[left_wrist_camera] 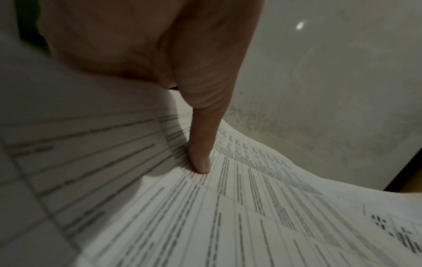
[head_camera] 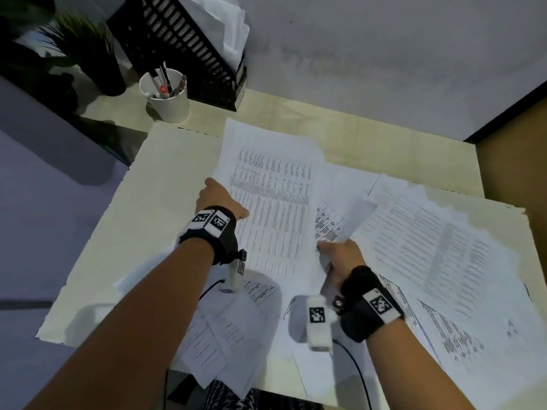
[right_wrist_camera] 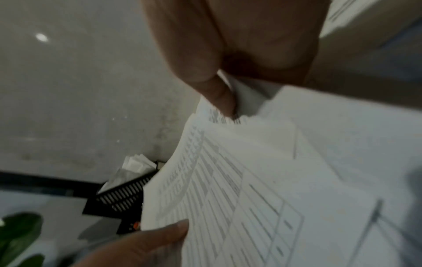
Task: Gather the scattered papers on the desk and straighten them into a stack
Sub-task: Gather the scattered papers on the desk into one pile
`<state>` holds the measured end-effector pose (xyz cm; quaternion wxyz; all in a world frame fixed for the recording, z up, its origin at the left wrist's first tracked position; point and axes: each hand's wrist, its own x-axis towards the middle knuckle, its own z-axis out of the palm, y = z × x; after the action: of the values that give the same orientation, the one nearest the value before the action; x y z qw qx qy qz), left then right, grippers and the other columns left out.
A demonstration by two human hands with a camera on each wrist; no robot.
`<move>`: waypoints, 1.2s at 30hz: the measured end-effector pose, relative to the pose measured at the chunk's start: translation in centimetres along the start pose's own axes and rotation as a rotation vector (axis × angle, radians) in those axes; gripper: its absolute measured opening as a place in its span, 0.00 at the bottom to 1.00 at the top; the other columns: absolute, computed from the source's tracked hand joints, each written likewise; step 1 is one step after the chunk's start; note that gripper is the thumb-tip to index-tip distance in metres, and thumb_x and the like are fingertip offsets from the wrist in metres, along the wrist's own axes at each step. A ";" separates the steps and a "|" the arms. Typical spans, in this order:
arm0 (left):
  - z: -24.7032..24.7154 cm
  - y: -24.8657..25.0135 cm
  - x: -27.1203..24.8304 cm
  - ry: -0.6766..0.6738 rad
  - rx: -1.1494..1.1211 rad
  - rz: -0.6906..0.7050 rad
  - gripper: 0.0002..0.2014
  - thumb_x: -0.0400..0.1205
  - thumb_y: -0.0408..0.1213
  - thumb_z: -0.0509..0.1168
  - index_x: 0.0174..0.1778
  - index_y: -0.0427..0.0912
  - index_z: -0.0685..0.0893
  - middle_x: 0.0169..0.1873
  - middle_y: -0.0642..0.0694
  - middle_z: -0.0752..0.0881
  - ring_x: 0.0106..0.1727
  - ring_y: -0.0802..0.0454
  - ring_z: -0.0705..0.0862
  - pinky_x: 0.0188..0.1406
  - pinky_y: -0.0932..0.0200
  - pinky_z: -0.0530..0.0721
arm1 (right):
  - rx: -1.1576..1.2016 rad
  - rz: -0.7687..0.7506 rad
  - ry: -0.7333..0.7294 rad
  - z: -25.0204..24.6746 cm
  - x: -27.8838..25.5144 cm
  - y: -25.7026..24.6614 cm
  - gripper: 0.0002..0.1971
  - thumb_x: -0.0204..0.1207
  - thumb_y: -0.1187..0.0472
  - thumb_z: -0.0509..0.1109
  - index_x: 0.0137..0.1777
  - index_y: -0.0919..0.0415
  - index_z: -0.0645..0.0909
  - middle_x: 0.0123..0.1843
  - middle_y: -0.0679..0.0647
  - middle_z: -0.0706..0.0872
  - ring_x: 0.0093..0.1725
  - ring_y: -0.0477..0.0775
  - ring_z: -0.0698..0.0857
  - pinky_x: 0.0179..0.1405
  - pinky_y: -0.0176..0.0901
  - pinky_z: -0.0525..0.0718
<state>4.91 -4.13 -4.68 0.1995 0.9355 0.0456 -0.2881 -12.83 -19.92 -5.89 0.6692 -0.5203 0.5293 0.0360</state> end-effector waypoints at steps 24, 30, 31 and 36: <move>1.6 0.2 -5.2 -0.304 0.106 0.349 0.16 0.86 0.33 0.50 0.69 0.34 0.71 0.63 0.36 0.80 0.51 0.44 0.78 0.42 0.58 0.75 | -0.225 0.026 -0.021 -1.5 0.7 -4.1 0.20 0.67 0.54 0.79 0.56 0.60 0.80 0.62 0.60 0.85 0.61 0.54 0.80 0.69 0.65 0.71; 4.4 0.3 -6.1 -0.070 -0.116 0.178 0.29 0.81 0.55 0.59 0.70 0.37 0.70 0.67 0.38 0.77 0.66 0.39 0.77 0.59 0.47 0.79 | -0.542 -0.161 0.242 -5.2 1.2 -5.2 0.18 0.75 0.76 0.66 0.64 0.78 0.72 0.48 0.64 0.77 0.45 0.55 0.79 0.28 0.28 0.81; 4.4 0.2 -5.6 0.030 -0.068 0.135 0.30 0.78 0.56 0.62 0.69 0.38 0.70 0.67 0.39 0.75 0.68 0.38 0.74 0.62 0.44 0.78 | -0.520 -0.178 0.272 -6.3 1.2 -5.7 0.19 0.74 0.77 0.67 0.65 0.79 0.72 0.49 0.64 0.77 0.47 0.56 0.78 0.39 0.35 0.83; 4.1 -0.3 -4.4 0.087 0.106 -0.022 0.44 0.66 0.52 0.77 0.71 0.37 0.63 0.70 0.37 0.65 0.72 0.37 0.66 0.60 0.42 0.78 | -0.656 -0.196 0.476 -10.9 1.8 -6.9 0.14 0.77 0.74 0.62 0.61 0.77 0.76 0.50 0.65 0.80 0.48 0.59 0.77 0.47 0.47 0.72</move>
<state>-0.97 -5.38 -5.43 0.1443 0.9558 0.0491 -0.2513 -15.26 -31.98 -1.58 0.3272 -0.7475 0.5778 0.0174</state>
